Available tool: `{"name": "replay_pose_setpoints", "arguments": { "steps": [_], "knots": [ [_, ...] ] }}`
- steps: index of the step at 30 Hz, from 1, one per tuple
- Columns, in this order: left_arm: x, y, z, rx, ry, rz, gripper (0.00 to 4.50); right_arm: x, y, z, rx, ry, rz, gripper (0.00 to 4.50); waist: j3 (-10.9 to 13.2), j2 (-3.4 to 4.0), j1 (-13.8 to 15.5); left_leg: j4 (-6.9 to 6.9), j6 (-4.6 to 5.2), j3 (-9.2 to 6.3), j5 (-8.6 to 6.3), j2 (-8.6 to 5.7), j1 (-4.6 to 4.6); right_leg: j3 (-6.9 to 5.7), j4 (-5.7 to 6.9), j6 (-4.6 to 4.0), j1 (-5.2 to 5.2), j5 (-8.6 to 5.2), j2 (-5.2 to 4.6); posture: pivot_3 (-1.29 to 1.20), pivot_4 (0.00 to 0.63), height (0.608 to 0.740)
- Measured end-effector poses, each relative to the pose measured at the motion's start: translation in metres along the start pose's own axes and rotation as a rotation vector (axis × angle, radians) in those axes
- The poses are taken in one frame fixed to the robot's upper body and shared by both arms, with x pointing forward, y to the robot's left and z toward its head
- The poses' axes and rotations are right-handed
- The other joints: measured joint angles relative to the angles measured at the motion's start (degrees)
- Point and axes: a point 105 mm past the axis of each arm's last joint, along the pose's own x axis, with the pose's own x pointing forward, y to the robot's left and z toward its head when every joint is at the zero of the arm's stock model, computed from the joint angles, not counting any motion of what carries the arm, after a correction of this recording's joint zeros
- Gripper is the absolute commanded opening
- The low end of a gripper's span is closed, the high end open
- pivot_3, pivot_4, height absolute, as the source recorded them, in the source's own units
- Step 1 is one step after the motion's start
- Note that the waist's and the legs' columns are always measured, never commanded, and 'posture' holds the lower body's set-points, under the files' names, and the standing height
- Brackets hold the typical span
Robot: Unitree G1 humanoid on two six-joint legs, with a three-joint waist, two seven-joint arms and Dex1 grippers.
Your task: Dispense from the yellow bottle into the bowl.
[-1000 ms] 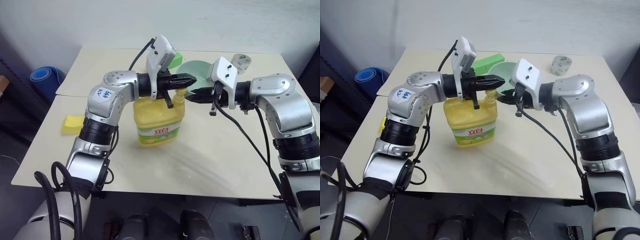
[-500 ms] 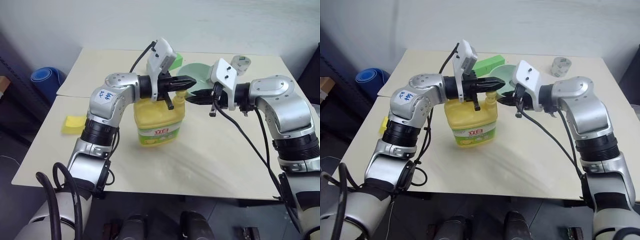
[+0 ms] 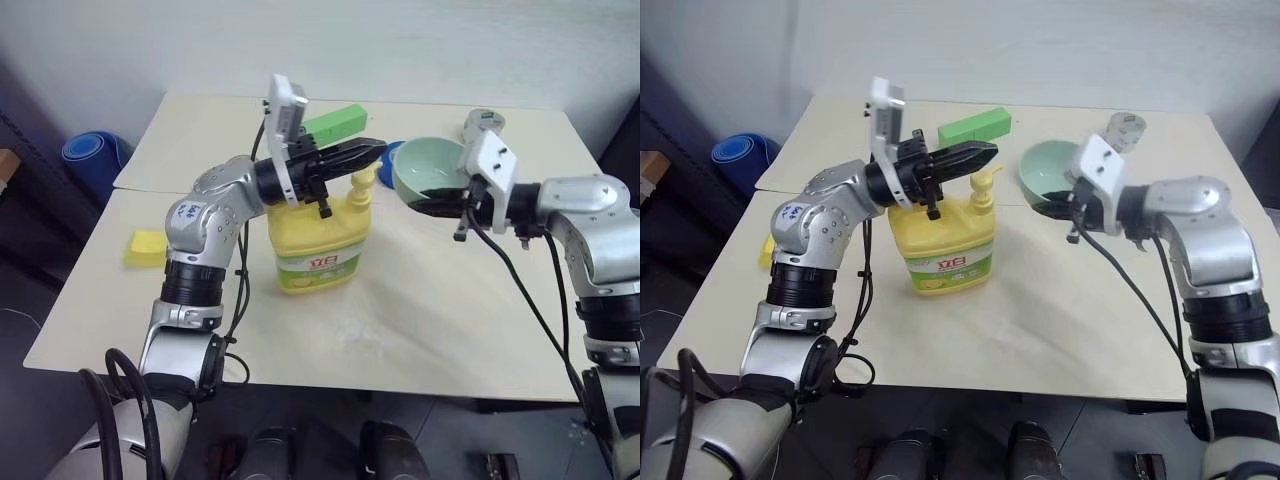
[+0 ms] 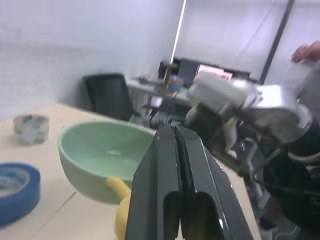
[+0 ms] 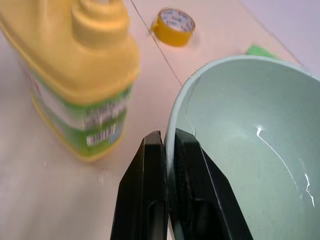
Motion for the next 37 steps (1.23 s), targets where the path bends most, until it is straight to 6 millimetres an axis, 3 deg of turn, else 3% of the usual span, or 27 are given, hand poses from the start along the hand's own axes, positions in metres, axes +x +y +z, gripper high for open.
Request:
{"name": "replay_pose_setpoints", "arguments": {
  "steps": [6, 11, 16, 19, 22, 24, 27, 30, 31, 37],
  "knots": [
    [-0.039, -0.023, 0.015, 0.089, 0.034, -0.086, 0.06, -0.018, 0.000, -0.067, 0.111, 0.066, -0.092, 0.00, 0.0, -0.01, -0.1, -0.08, 0.00, 0.00, 0.00, 0.00, -0.02, 0.00, -0.03, 0.00, -0.05, 0.00, 0.00, 0.00, 0.150, 0.740],
    [-0.090, -0.049, -0.021, 0.066, 0.287, -0.101, 0.06, -0.037, 0.013, -0.135, 0.090, 0.180, -0.165, 0.00, 0.1, 0.06, -0.1, -0.07, 0.00, 0.02, 0.00, 0.01, -0.02, 0.04, -0.08, 0.00, -0.03, 0.00, -0.01, 0.00, 0.150, 0.740],
    [-0.118, -0.062, -0.040, 0.026, 0.340, -0.027, 0.06, -0.044, 0.020, -0.157, 0.046, 0.187, -0.210, 0.00, 0.2, 0.12, -0.1, 0.02, 0.00, 0.07, 0.00, 0.07, 0.01, 0.09, -0.07, 0.00, 0.00, 0.00, 0.00, 0.00, 0.150, 0.740],
    [-0.130, -0.068, -0.047, -0.005, 0.354, 0.012, 0.00, -0.048, 0.022, -0.162, 0.029, 0.192, -0.220, 0.81, 0.2, 0.13, -0.1, 0.00, 0.00, 0.07, 0.00, 0.07, 0.02, 0.10, -0.08, 0.00, 0.00, 0.00, -0.01, 0.00, 0.150, 0.740],
    [-0.157, -0.082, -0.079, -0.118, 0.384, 0.109, 0.57, -0.058, 0.018, -0.159, 0.130, 0.074, -0.296, 1.82, 0.3, 0.23, -0.1, -0.04, 0.00, 0.06, 0.00, 0.09, 0.06, 0.09, -0.15, 0.00, 0.06, 0.00, 0.01, 0.00, 0.150, 0.740],
    [-0.180, -0.081, -0.101, -0.127, 0.447, 0.210, 1.15, -0.068, 0.021, -0.148, 0.136, -0.005, -0.312, 2.54, 0.3, 0.27, 0.3, -0.04, -0.01, 0.04, 0.00, 0.08, 0.03, 0.05, -0.16, -0.01, 0.06, -0.01, 0.01, 0.00, 0.150, 0.740],
    [-0.202, -0.076, -0.113, -0.084, 0.488, 0.295, 1.92, -0.074, 0.027, -0.124, 0.089, -0.104, -0.313, 3.40, 0.3, 0.28, 0.3, -0.04, -0.01, 0.07, 0.00, 0.09, 0.05, 0.08, -0.21, -0.01, 0.08, -0.01, 0.01, 0.00, 0.150, 0.740],
    [-0.228, -0.081, -0.132, -0.019, 0.564, 0.368, 2.87, -0.070, 0.059, -0.104, 0.083, -0.192, -0.239, 4.47, 0.3, 0.29, 0.3, -0.19, -0.02, 0.08, -0.01, 0.09, 0.12, 0.06, -0.21, -0.01, 0.08, -0.01, 0.02, 0.00, 0.150, 0.740],
    [-0.233, -0.084, -0.137, 0.011, 0.593, 0.382, 3.16, -0.067, 0.075, -0.102, 0.095, -0.200, -0.196, 4.50, 0.3, 0.29, 0.4, -0.21, -0.02, 0.07, -0.01, 0.09, 0.12, 0.04, -0.22, -0.01, 0.08, -0.01, 0.02, 0.00, 0.150, 0.740],
    [-0.243, -0.094, -0.151, 0.159, 0.646, 0.421, 3.16, -0.054, 0.157, -0.111, 0.174, -0.183, 0.044, 4.50, 0.3, 0.26, 1.5, -0.10, 0.00, 0.20, -0.02, 0.04, 0.12, 0.13, -0.35, -0.01, 0.14, 0.00, -0.01, 0.00, 0.150, 0.740]
  ]
}}
